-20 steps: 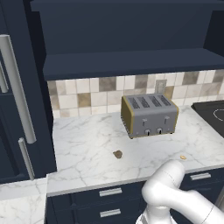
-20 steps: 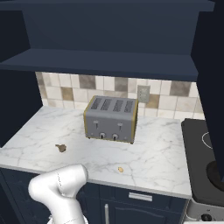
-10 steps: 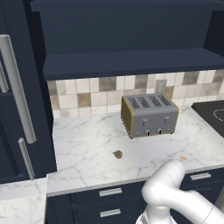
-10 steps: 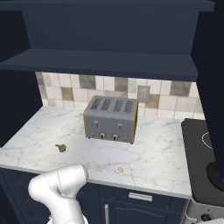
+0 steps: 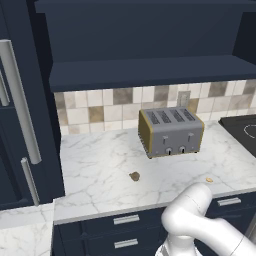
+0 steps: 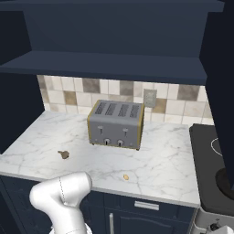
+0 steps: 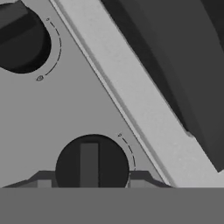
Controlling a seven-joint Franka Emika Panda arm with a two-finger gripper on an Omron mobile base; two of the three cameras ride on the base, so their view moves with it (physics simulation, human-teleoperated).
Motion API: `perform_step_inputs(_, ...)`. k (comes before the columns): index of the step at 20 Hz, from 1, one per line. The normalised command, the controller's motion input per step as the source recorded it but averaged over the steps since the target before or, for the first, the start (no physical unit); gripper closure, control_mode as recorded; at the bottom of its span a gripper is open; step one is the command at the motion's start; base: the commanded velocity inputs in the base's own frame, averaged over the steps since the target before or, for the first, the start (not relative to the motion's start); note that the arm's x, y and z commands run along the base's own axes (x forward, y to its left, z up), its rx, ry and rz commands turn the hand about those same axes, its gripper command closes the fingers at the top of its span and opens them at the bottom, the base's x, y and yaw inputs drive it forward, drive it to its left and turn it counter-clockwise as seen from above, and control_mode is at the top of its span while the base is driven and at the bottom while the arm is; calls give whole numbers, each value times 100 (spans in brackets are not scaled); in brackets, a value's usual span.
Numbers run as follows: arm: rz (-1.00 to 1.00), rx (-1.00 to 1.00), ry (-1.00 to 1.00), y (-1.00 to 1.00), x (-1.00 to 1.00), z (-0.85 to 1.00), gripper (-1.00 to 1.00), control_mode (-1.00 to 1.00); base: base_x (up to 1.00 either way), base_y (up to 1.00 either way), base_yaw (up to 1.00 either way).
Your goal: Pick the pan from the cabinet and place it on the stove. Then turn on the stove burner for the pan.
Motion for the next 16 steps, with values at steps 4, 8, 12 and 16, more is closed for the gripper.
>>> perform_step_inputs(4,0,-26,0,0,-17,-43,100,-100,0,0,0)
perform_step_inputs(8,0,-19,0,0,-11,-33,100,-100,0,0,0)
perform_step_inputs(12,0,-9,0,0,-2,-15,100,-100,0,0,0)
perform_step_inputs(16,0,-6,0,0,-1,-11,100,-100,0,0,0)
